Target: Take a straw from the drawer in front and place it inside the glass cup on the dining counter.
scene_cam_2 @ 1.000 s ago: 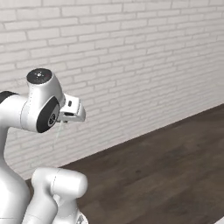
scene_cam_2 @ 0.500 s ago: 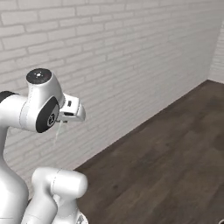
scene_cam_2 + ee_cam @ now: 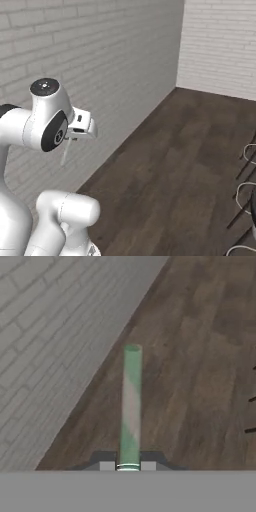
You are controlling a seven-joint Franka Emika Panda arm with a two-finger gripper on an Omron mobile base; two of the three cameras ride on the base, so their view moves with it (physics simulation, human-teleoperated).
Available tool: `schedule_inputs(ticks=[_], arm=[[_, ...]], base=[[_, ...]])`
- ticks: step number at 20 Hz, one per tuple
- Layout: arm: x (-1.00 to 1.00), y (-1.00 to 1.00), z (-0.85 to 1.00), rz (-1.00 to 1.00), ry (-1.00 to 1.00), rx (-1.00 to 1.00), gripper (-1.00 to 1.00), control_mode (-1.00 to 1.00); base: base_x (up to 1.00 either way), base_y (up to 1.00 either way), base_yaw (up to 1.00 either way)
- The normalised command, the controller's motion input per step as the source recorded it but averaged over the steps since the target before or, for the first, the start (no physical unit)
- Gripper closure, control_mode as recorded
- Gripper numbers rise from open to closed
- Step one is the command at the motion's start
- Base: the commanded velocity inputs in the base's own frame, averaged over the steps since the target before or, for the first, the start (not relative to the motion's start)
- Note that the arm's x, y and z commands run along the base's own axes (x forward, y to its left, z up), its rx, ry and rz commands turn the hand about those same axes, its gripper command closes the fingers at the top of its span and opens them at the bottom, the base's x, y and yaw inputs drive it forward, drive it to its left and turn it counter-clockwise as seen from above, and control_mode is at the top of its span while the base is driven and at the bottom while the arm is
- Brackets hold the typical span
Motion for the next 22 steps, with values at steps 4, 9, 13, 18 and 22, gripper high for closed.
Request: schedule_inputs(ticks=[4,9,13,18,22], arm=[[0.0,0.0,0.0,0.0,0.0,0.0,1.0,1.0],[0.0,0.0,0.0,0.0,0.0,0.0,1.0,1.0],[0.0,0.0,0.0,0.0,0.0,0.0,1.0,1.0],[0.0,0.0,0.0,0.0,0.0,0.0,1.0,1.0],[0.0,0.0,0.0,0.0,0.0,0.0,1.0,1.0]], base=[[0.95,0.19,-0.51],[0.93,0.29,-0.51],[0.9,0.48,-0.53],[0.87,0.51,-0.56],[0.78,0.47,-0.6]])
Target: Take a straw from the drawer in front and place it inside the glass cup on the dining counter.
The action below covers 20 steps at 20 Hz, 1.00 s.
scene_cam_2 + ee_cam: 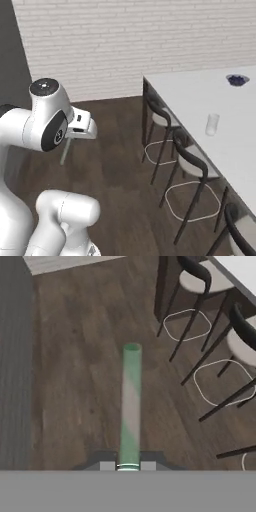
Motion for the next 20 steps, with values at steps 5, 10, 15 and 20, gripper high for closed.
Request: schedule_inputs(ticks=[5,10,15,20], arm=[[0.0,0.0,0.0,0.0,0.0,0.0,1.0,1.0],[0.0,0.0,0.0,0.0,0.0,0.0,1.0,1.0],[0.0,0.0,0.0,0.0,0.0,0.0,1.0,1.0],[0.0,0.0,0.0,0.0,0.0,0.0,1.0,1.0]], base=[[0.7,0.46,-0.64],[0.59,0.5,-0.66],[0.51,0.65,-0.63],[0.54,0.64,-0.61]])
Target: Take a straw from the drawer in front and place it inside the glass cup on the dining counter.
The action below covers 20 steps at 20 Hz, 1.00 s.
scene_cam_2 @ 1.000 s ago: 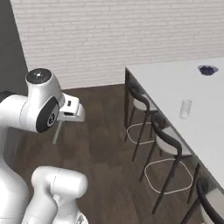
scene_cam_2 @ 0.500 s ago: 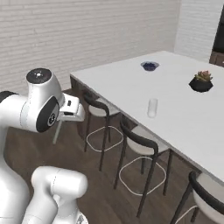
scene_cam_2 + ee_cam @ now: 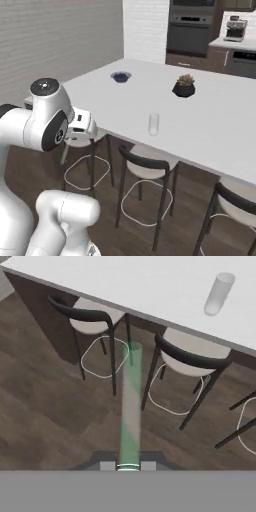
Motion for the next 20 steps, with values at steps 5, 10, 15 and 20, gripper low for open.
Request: schedule_inputs(ticks=[5,10,15,20], arm=[[0.0,0.0,0.0,0.0,0.0,0.0,1.0,1.0],[0.0,0.0,0.0,0.0,0.0,0.0,1.0,1.0],[0.0,0.0,0.0,0.0,0.0,0.0,1.0,1.0],[0.0,0.0,0.0,0.0,0.0,0.0,1.0,1.0]], base=[[0.66,0.39,-0.59],[0.74,0.18,-0.45],[0.87,0.24,-0.3],[0.98,0.38,-0.2]])
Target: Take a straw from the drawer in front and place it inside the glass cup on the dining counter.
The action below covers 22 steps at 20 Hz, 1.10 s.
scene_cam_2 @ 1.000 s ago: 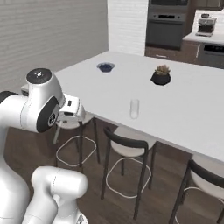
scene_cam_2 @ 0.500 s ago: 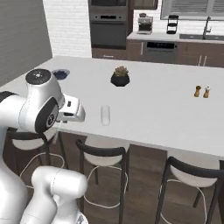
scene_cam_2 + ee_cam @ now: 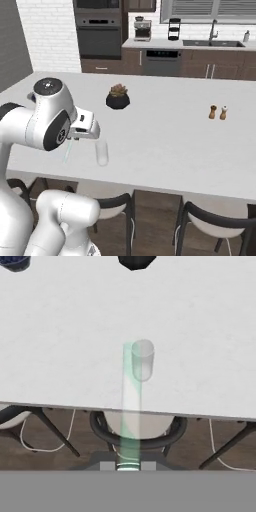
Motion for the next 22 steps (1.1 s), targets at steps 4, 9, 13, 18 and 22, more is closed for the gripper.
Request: schedule_inputs(ticks=[4,9,13,18,22], arm=[[0.0,0.0,0.0,0.0,0.0,0.0,1.0,1.0],[0.08,0.03,0.23,0.01,-0.1,0.0,1.0,-1.0],[0.0,0.0,0.45,0.2,-0.39,0.07,1.0,-1.0],[0.0,-0.05,0.22,0.35,-0.44,0.09,1.0,-1.0],[0.11,-0.05,0.06,0.39,-0.35,0.12,1.0,-1.0]], base=[[0.94,0.42,-0.12],[0.22,0.12,-0.02],[0.0,0.0,0.0],[0.0,0.0,0.0],[0.0,0.0,0.0]])
